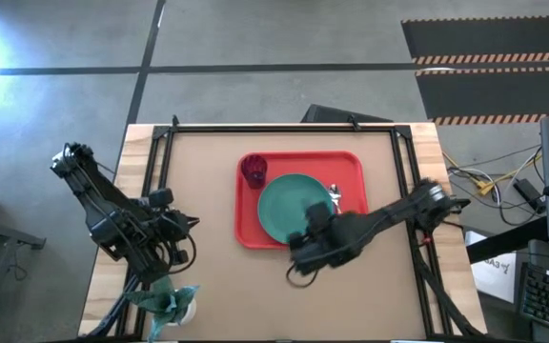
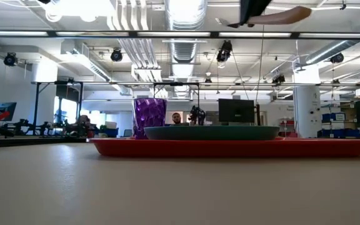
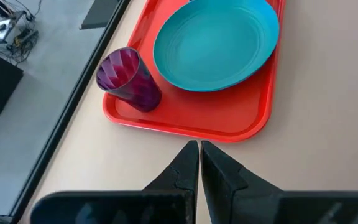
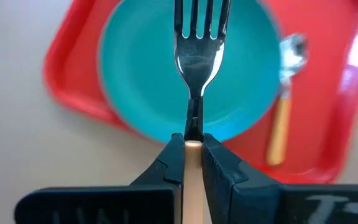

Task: Pick and place plate/cup/fork/spoon on tray
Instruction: Put the orange fork beside the yellow spoon on the red tray

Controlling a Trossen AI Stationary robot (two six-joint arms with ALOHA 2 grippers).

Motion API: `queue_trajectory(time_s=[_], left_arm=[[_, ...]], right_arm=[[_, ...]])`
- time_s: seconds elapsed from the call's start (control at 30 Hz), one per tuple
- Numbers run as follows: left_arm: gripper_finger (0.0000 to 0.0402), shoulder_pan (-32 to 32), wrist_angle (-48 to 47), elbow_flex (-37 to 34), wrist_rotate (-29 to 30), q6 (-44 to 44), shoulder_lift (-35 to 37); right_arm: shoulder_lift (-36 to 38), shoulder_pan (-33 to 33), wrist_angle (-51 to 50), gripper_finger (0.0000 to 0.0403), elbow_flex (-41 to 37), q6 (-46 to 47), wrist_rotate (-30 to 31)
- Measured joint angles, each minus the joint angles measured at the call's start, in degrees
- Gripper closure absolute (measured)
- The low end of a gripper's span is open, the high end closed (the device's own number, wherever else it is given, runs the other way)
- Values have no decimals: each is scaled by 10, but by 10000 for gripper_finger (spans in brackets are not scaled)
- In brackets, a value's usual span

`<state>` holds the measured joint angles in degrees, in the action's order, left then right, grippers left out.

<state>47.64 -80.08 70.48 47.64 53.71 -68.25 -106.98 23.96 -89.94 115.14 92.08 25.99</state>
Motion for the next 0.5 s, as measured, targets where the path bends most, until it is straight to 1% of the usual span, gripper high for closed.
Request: queue_trajectory(time_s=[0.17, 0.33, 0.43, 0.5], left_arm=[[402, 0, 3, 0, 0, 2, -1], [402, 0, 4, 0, 0, 2, -1], [402, 0, 6, -1, 0, 13, -1], [402, 0, 6, -1, 0, 15, -1]], right_arm=[[111, -9, -1, 384, -125, 22, 6], [201, -9, 0, 384, -248, 32, 8], [248, -7, 9, 384, -319, 63, -31], [271, -3, 32, 384, -364, 81, -40]])
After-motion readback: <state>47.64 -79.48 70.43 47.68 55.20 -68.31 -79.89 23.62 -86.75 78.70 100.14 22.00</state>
